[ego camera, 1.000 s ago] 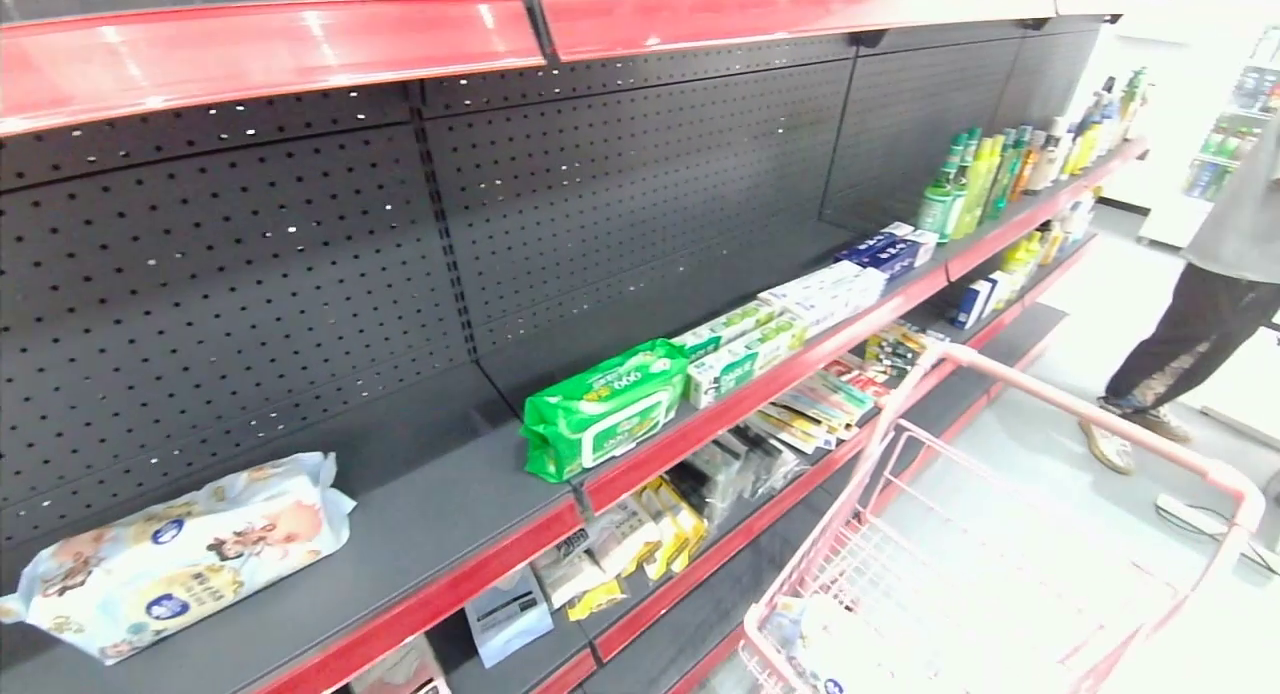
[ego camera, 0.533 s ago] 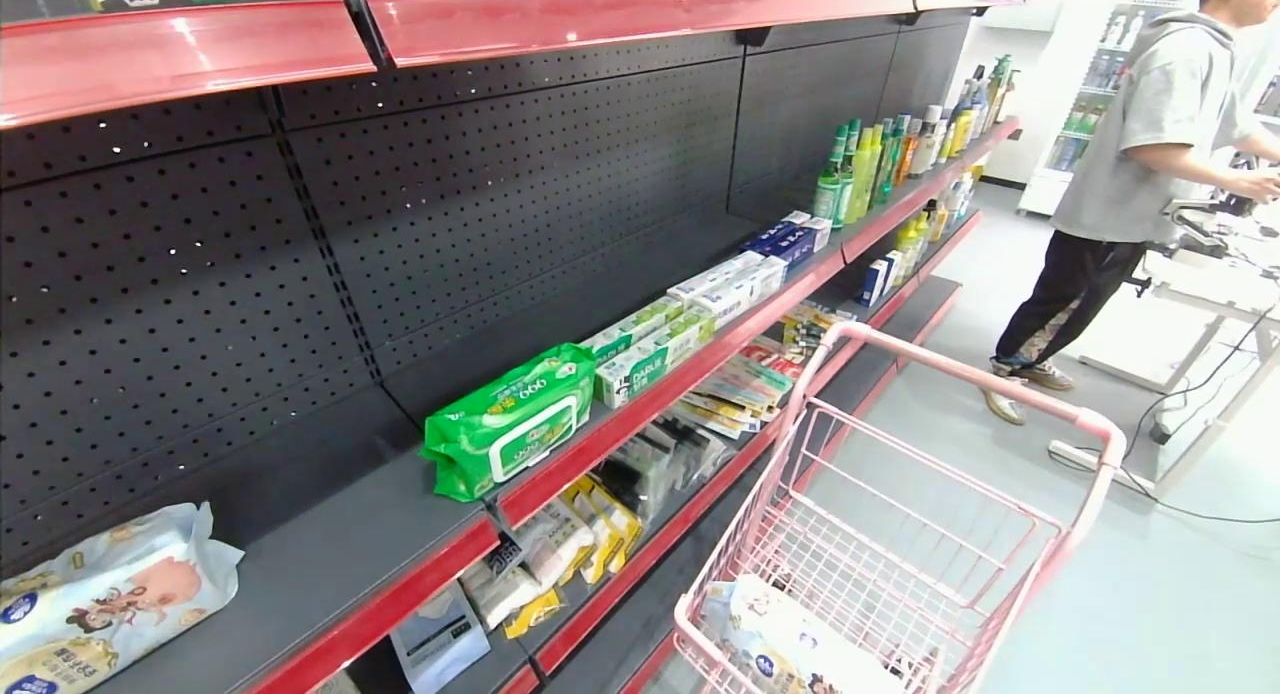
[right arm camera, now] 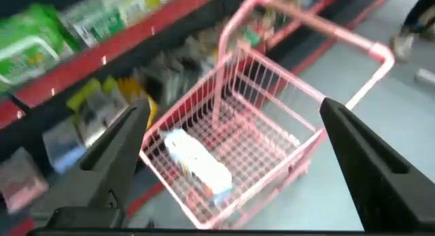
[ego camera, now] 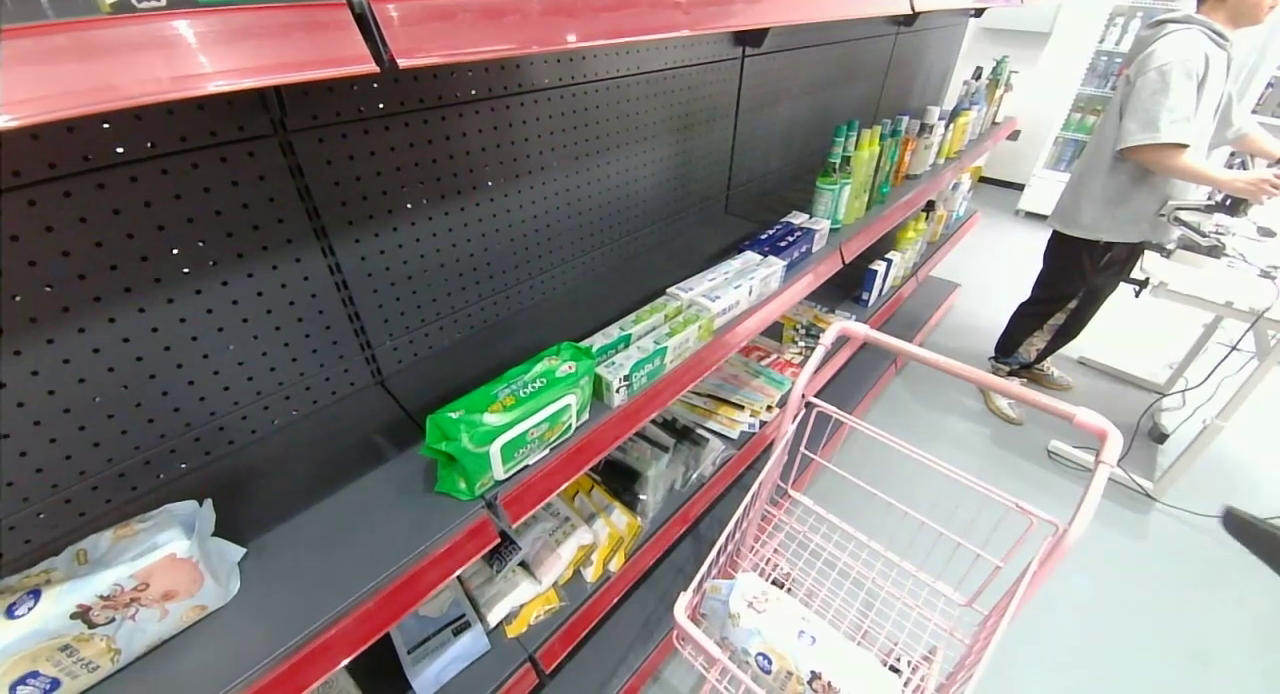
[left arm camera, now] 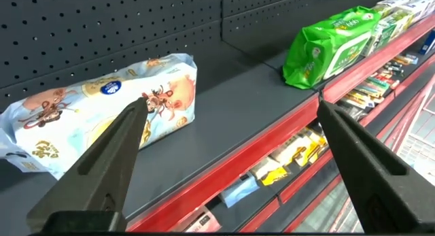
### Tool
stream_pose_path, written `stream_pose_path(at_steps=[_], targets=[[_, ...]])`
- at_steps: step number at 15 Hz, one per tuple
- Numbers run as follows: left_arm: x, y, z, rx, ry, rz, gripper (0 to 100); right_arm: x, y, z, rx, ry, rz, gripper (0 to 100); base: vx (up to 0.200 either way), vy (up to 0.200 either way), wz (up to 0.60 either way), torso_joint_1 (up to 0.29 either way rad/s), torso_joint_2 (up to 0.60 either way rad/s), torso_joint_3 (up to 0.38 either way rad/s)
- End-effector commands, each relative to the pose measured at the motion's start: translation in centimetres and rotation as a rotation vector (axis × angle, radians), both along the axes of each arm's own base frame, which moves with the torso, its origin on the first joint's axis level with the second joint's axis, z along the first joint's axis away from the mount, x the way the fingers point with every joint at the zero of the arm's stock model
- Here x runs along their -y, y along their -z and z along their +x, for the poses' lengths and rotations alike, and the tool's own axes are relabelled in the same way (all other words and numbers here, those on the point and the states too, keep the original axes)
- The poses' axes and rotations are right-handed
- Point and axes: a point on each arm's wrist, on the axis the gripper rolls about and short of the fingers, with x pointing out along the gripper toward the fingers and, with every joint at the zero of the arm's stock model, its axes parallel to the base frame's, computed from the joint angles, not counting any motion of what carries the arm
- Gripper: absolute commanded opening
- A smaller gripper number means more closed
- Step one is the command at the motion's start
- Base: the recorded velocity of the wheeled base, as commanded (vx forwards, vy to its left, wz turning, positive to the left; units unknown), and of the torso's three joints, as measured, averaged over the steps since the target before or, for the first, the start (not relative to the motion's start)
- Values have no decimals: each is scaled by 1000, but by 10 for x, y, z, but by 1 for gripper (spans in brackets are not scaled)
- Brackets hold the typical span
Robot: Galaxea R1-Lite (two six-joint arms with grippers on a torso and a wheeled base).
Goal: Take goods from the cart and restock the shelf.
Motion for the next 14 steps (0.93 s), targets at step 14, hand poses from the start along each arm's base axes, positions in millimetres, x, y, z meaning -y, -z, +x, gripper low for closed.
stream_pose_path(at_steps=[14], targets=[[0, 0, 0, 0, -2, 5, 100, -80, 212, 211, -821, -572, -314, 100, 0, 0, 0, -31, 69, 38]])
